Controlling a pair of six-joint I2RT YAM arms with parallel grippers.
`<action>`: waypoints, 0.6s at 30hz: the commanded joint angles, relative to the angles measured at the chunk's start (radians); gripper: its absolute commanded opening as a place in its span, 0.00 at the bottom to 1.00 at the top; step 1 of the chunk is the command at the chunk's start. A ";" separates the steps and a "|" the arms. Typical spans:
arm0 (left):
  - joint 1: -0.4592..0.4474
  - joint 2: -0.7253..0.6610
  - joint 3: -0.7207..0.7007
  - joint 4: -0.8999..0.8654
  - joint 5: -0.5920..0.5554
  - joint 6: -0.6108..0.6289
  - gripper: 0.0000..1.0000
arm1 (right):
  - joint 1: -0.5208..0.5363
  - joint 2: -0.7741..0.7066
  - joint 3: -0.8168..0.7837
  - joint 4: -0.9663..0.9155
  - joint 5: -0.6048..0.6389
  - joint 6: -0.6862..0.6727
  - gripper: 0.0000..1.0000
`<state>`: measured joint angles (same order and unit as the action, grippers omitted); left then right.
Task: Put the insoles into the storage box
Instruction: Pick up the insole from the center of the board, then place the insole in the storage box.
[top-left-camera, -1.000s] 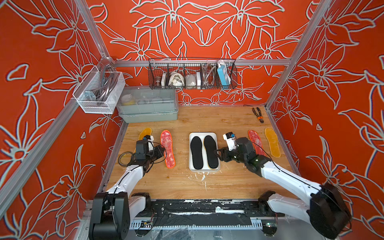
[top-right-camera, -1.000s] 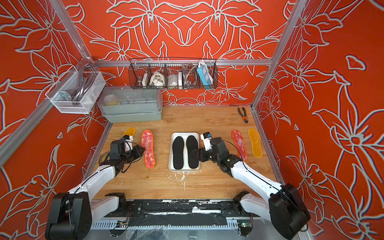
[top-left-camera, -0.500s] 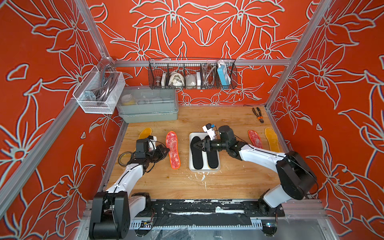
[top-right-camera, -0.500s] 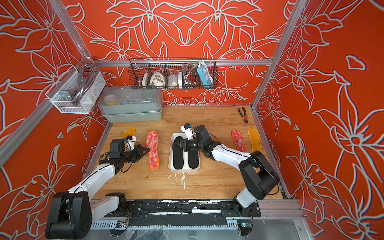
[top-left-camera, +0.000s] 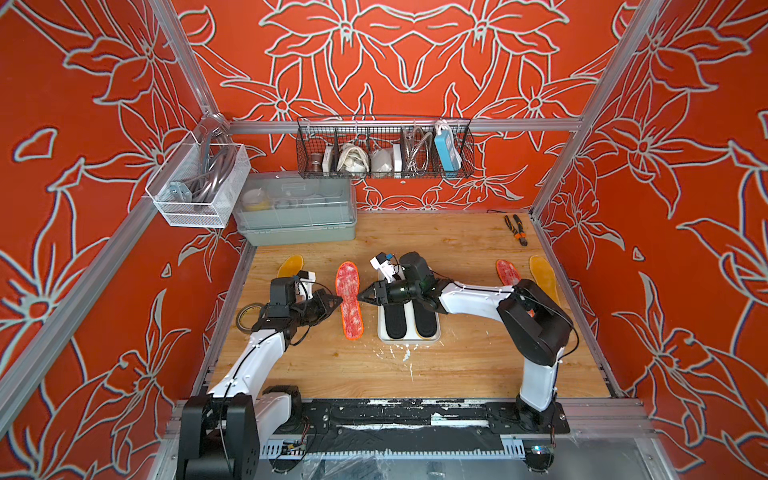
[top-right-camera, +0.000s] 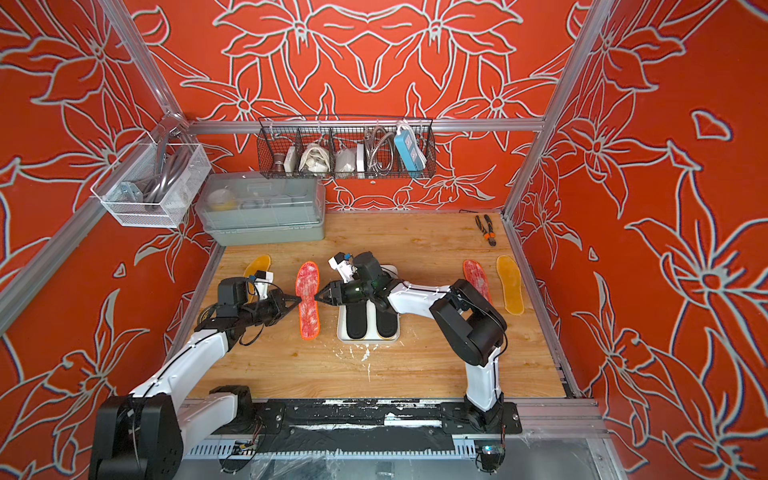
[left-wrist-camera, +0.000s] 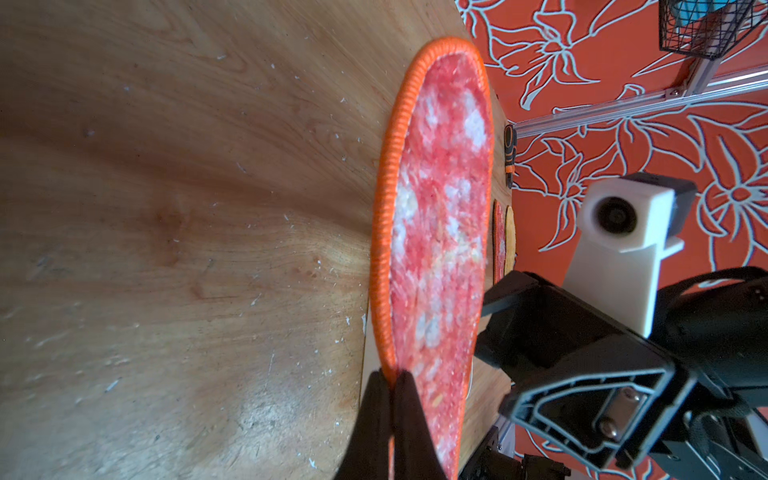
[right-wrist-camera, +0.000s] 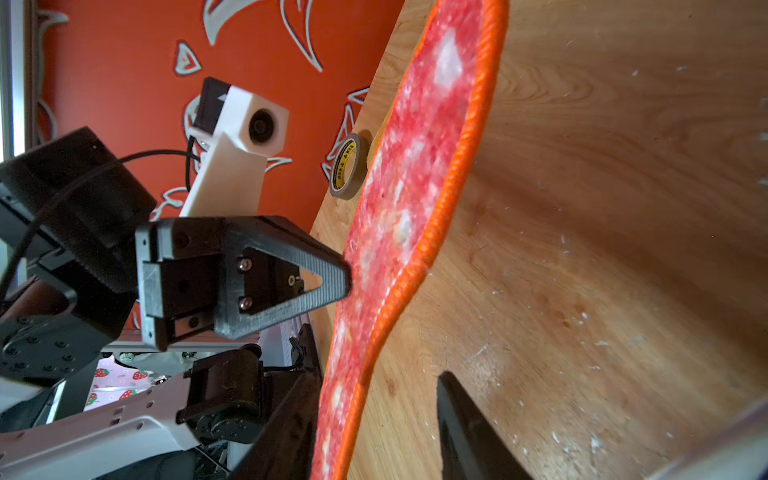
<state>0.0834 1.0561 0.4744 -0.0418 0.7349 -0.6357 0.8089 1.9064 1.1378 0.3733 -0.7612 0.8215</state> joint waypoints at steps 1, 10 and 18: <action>-0.001 -0.022 -0.010 0.007 0.015 -0.009 0.00 | 0.012 0.031 0.048 0.004 -0.006 0.010 0.43; 0.000 -0.022 -0.017 0.012 0.011 -0.012 0.00 | 0.025 0.055 0.076 -0.029 0.017 0.007 0.14; 0.000 -0.045 -0.025 0.029 0.006 -0.029 0.00 | 0.028 0.060 0.079 -0.023 0.017 0.021 0.03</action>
<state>0.0834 1.0328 0.4618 -0.0391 0.7341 -0.6563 0.8261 1.9491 1.1870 0.3553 -0.7528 0.8417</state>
